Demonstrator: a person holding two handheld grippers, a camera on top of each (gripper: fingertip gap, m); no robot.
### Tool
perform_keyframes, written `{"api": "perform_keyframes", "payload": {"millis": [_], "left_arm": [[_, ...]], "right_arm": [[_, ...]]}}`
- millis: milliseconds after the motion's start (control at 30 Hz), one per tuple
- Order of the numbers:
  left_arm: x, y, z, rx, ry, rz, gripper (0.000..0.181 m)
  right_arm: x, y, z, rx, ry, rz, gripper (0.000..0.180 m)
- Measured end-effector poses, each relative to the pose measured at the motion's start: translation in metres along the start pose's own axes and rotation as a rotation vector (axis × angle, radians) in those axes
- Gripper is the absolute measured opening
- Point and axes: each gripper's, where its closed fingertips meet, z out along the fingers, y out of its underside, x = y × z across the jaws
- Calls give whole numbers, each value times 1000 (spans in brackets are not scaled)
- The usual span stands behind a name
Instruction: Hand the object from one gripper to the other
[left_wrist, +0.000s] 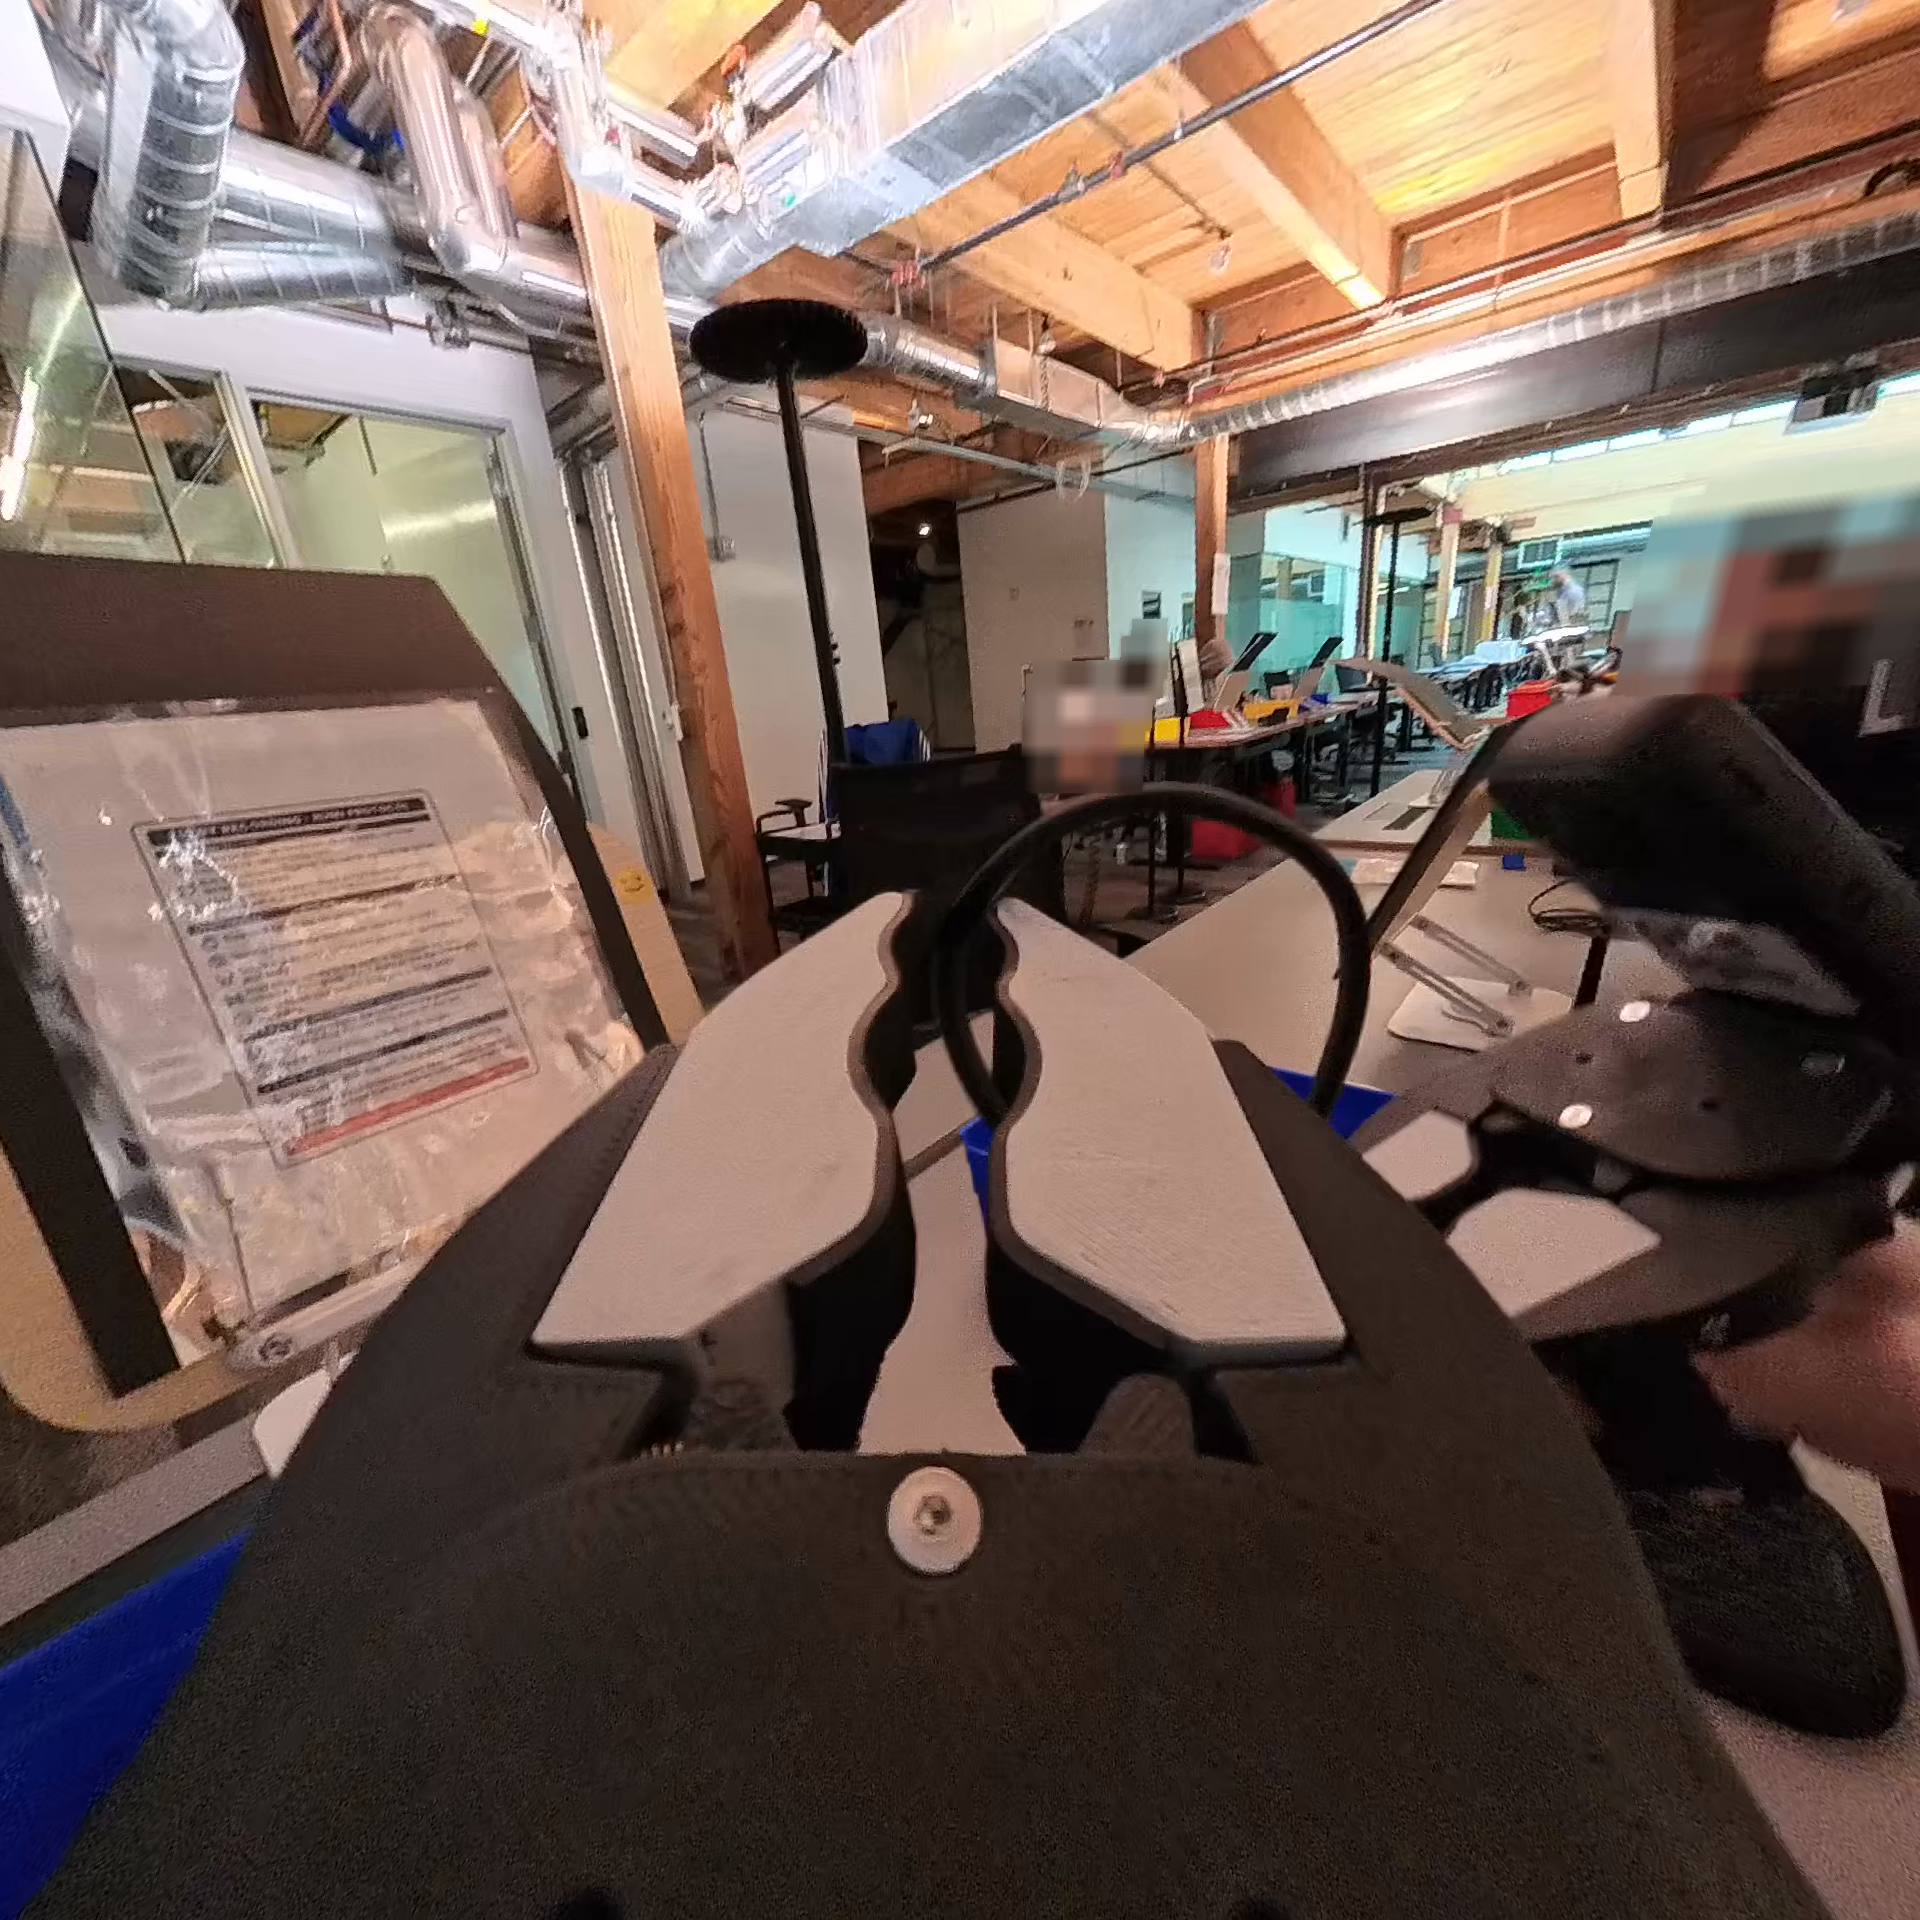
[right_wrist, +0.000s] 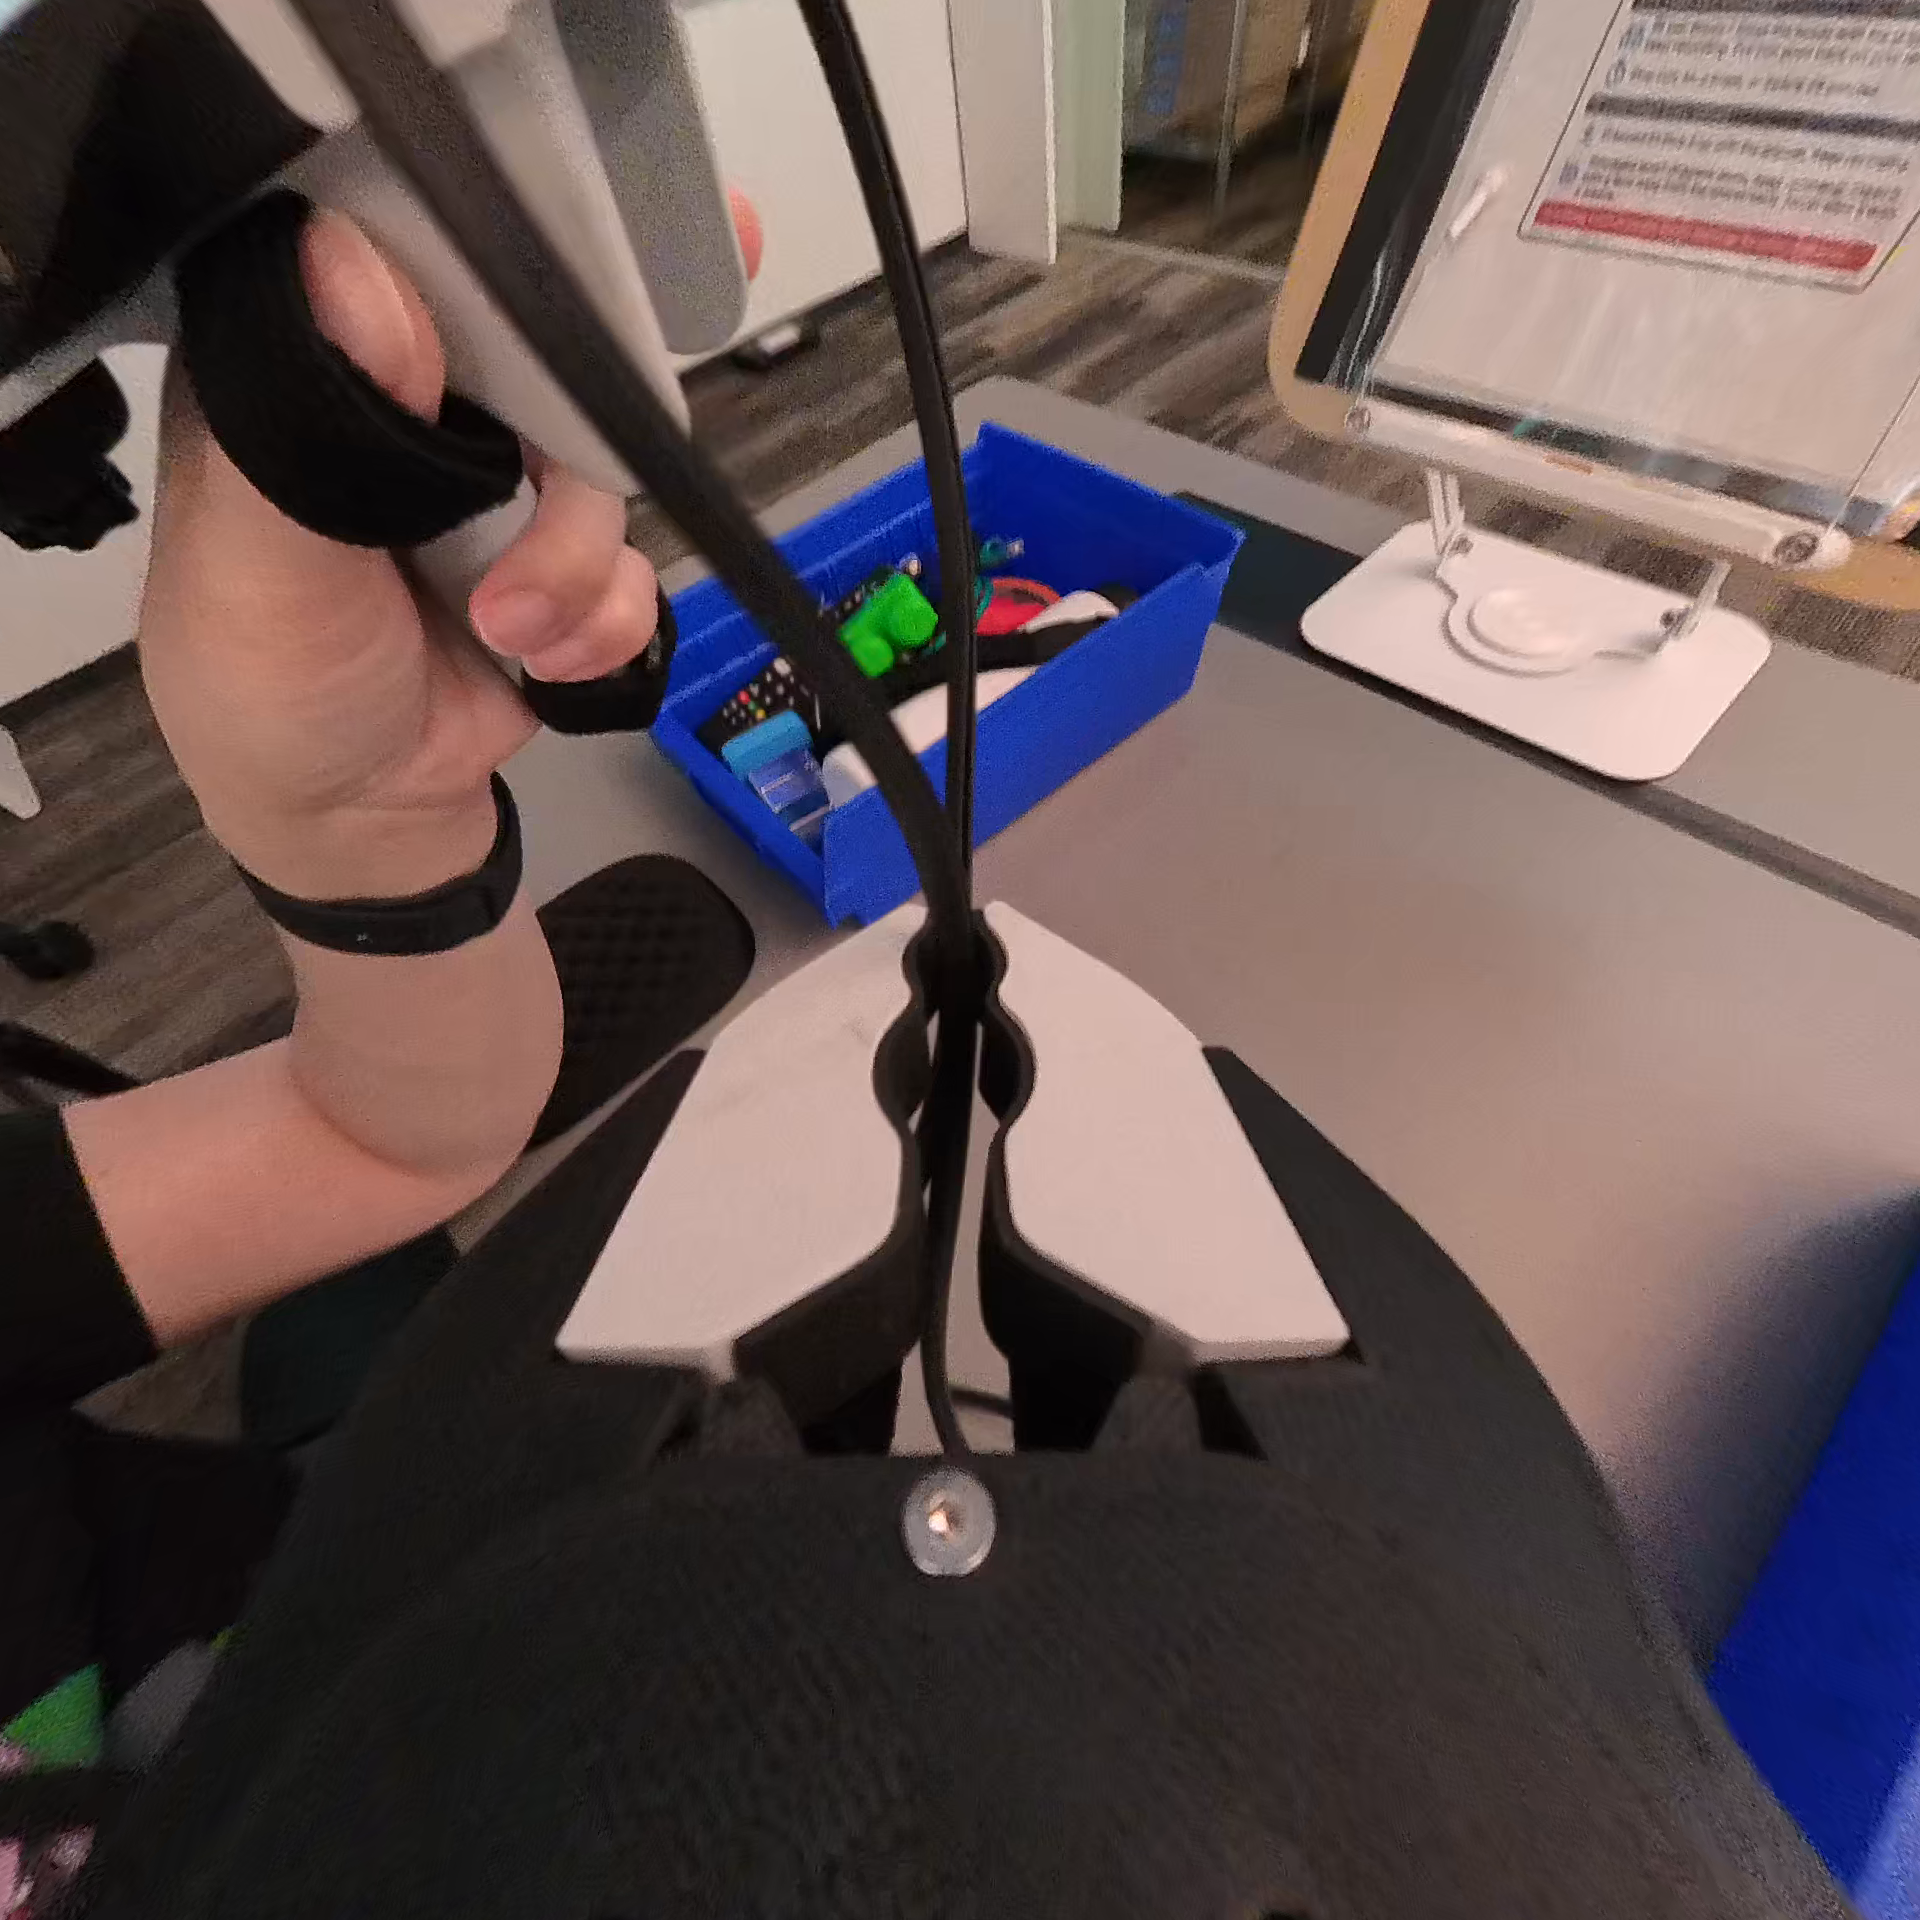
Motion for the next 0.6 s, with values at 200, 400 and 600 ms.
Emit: {"api": "perform_keyframes", "payload": {"millis": [200,400,600], "left_arm": [[-7,17,11,-49,35,-83,17],[-23,28,17,-63,10,-147,10],[-28,46,24,-135,61,-214,16]], "right_arm": [[38,-13,-29,-207,63,-21,5],[60,-48,-58,-361,154,-127,4],[75,-84,-84,-547,262,-203,5]]}}
